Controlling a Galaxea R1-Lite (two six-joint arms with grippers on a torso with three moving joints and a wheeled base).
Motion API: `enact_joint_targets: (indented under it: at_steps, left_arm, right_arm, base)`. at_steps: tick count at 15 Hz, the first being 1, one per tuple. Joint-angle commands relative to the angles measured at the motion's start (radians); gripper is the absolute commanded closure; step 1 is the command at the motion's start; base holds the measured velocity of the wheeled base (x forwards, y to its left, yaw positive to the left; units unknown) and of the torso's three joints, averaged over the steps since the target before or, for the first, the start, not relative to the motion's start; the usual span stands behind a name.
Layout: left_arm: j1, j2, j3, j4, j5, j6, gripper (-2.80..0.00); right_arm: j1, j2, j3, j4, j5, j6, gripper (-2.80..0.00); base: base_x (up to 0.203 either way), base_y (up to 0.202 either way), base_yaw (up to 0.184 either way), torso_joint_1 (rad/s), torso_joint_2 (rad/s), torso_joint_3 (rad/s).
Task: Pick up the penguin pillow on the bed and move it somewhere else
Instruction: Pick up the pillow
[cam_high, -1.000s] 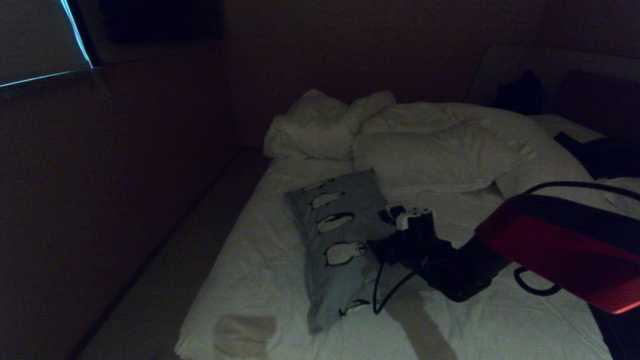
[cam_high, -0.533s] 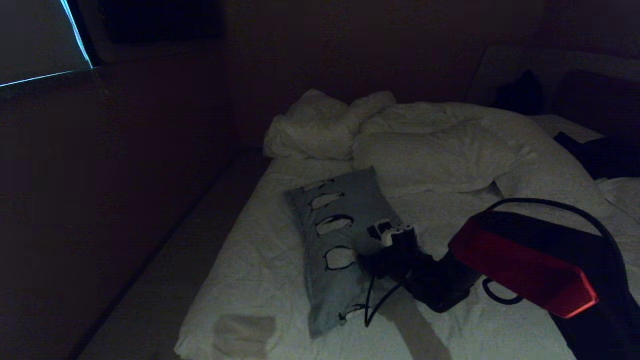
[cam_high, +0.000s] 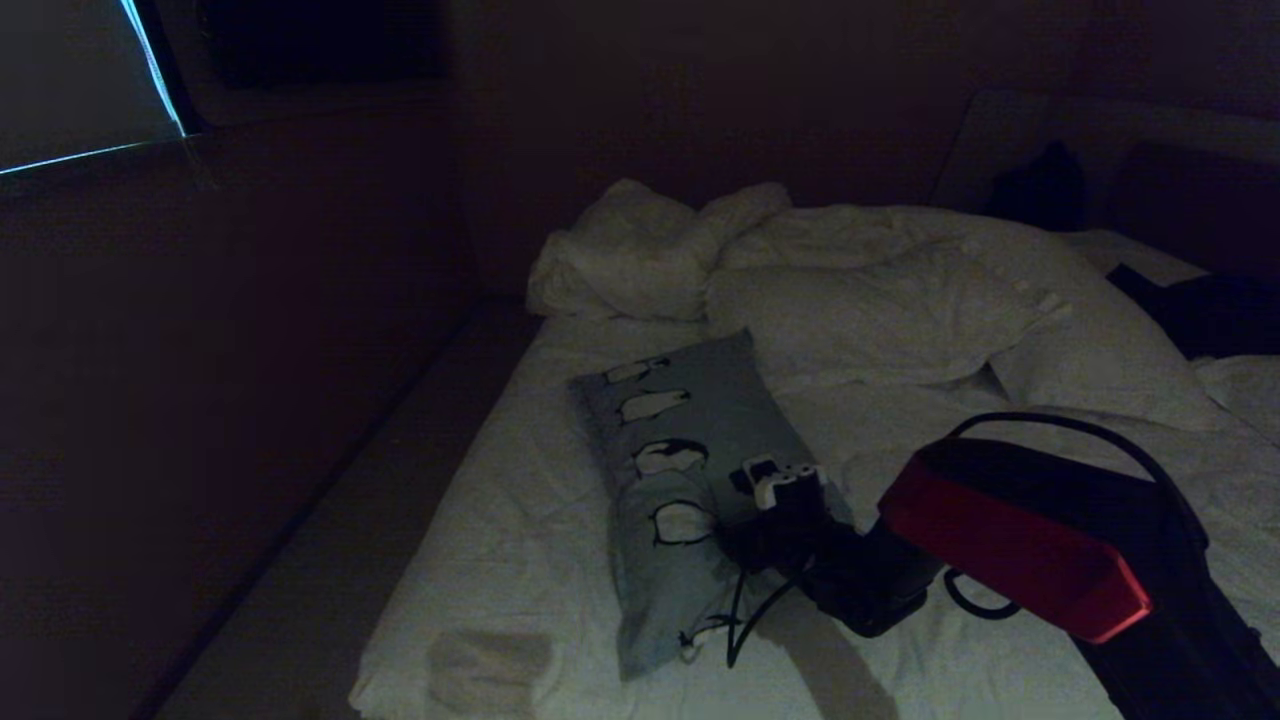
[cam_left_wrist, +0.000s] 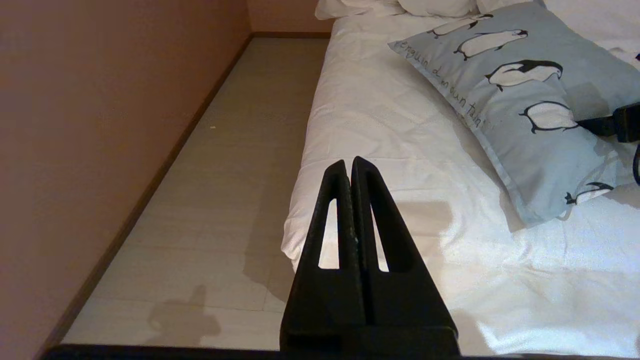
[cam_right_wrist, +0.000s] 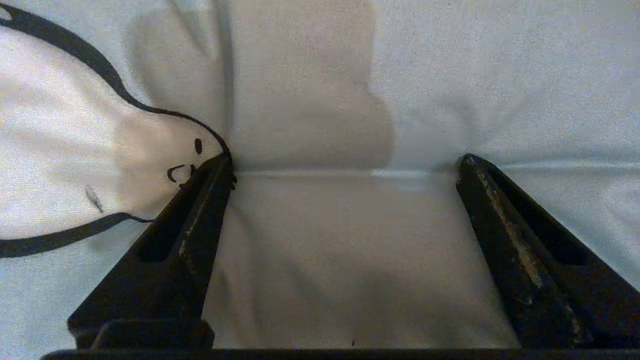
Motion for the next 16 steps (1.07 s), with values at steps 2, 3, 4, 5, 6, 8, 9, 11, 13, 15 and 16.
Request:
enact_joint_targets:
  at_steps: [2, 3, 4, 5, 6, 8, 9, 11, 13, 15, 16]
  left_arm:
    - [0.000, 0.000, 0.002, 0.000, 0.000, 0.000, 0.00]
    - [-0.002, 0.000, 0.002, 0.000, 0.000, -0.001, 0.00]
    - [0.000, 0.000, 0.002, 0.000, 0.000, 0.000, 0.00]
    - [-0.002, 0.000, 0.002, 0.000, 0.000, -0.001, 0.00]
    - [0.000, 0.000, 0.002, 0.000, 0.000, 0.000, 0.00]
    - [-0.001, 0.000, 0.002, 0.000, 0.000, -0.001, 0.00]
    - [0.000, 0.000, 0.002, 0.000, 0.000, -0.002, 0.00]
    - [0.000, 0.000, 0.002, 0.000, 0.000, 0.000, 0.00]
    - [0.000, 0.000, 0.002, 0.000, 0.000, 0.000, 0.00]
    - [0.000, 0.000, 0.002, 0.000, 0.000, 0.000, 0.00]
    - [-0.001, 0.000, 0.002, 0.000, 0.000, -0.002, 0.00]
  right_arm:
    - [0.008, 0.018, -0.001, -0.003, -0.026, -0.010, -2.80]
    - [0.010, 0.019, -0.001, -0.003, -0.026, -0.011, 0.00]
    - [0.010, 0.019, -0.002, -0.003, -0.026, -0.011, 0.00]
    - [0.010, 0.021, -0.004, -0.002, -0.027, -0.013, 0.00]
    - [0.010, 0.026, -0.006, -0.003, -0.028, -0.014, 0.00]
    - [0.010, 0.027, -0.008, -0.005, -0.033, -0.014, 0.00]
    - [0.010, 0.027, -0.013, -0.005, -0.044, -0.014, 0.00]
    - [0.008, 0.024, -0.029, -0.007, -0.063, -0.013, 0.00]
    - [-0.001, 0.002, -0.029, -0.006, -0.063, -0.012, 0.00]
    - [-0.010, -0.031, -0.027, -0.007, -0.064, -0.007, 0.00]
    - [-0.015, -0.048, -0.025, -0.007, -0.064, -0.003, 0.00]
  base:
    - [0.000, 0.000, 0.000, 0.000, 0.00, 0.000]
    - [0.000, 0.000, 0.000, 0.000, 0.00, 0.000]
    - [0.000, 0.000, 0.000, 0.000, 0.00, 0.000]
    - [0.000, 0.000, 0.000, 0.000, 0.00, 0.000]
    - [0.000, 0.000, 0.000, 0.000, 0.00, 0.000]
    - [0.000, 0.000, 0.000, 0.000, 0.00, 0.000]
    - [0.000, 0.000, 0.000, 0.000, 0.00, 0.000]
    - [0.000, 0.000, 0.000, 0.000, 0.00, 0.000]
    - [0.000, 0.000, 0.000, 0.000, 0.00, 0.000]
    - [0.000, 0.000, 0.000, 0.000, 0.00, 0.000]
    - [0.000, 0.000, 0.000, 0.000, 0.00, 0.000]
